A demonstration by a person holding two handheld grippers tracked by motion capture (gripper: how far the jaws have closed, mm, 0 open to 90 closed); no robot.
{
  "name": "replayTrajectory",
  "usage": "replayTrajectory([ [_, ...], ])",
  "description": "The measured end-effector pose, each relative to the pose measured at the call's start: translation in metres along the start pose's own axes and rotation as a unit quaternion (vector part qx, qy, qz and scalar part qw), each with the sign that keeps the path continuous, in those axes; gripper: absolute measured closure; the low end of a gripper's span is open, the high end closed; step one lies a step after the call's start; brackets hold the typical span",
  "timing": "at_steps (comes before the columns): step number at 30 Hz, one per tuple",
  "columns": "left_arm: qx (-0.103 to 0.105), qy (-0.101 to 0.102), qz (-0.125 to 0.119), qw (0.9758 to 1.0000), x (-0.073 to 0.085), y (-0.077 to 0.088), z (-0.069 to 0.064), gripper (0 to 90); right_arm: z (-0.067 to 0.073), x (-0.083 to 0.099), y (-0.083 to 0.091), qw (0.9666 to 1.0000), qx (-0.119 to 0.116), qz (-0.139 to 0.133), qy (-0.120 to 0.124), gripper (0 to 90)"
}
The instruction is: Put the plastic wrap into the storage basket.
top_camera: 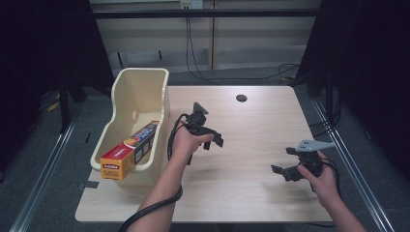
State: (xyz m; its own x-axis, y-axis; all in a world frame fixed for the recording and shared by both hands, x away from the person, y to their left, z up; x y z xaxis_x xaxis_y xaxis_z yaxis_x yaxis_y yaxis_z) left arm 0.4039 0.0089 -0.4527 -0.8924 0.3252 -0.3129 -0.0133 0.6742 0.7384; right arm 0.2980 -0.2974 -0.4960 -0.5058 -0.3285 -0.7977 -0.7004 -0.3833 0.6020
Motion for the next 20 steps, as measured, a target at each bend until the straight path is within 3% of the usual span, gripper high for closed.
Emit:
replayTrajectory([
  [8,0.01,0.001,-0.006,0.9999,0.011,-0.011,0.004,11.9,0.0,0.001,-0.001,1.0,0.0,0.004,0.002,2.5],
  [20,0.001,-0.025,-0.002,0.9997,0.029,-0.021,0.017,11.8,0.001,0.003,-0.004,0.9999,0.0,0.01,0.007,2.4],
])
Point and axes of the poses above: each handheld gripper's, and its own axes: y roughly backward along the jaws, x roughly out of its underside, z roughly to its left, the point moved 4 cm from there along -y, roughly forward along the jaws, and after that the axes turned 11 degrees about x, right-handed, at the moved point
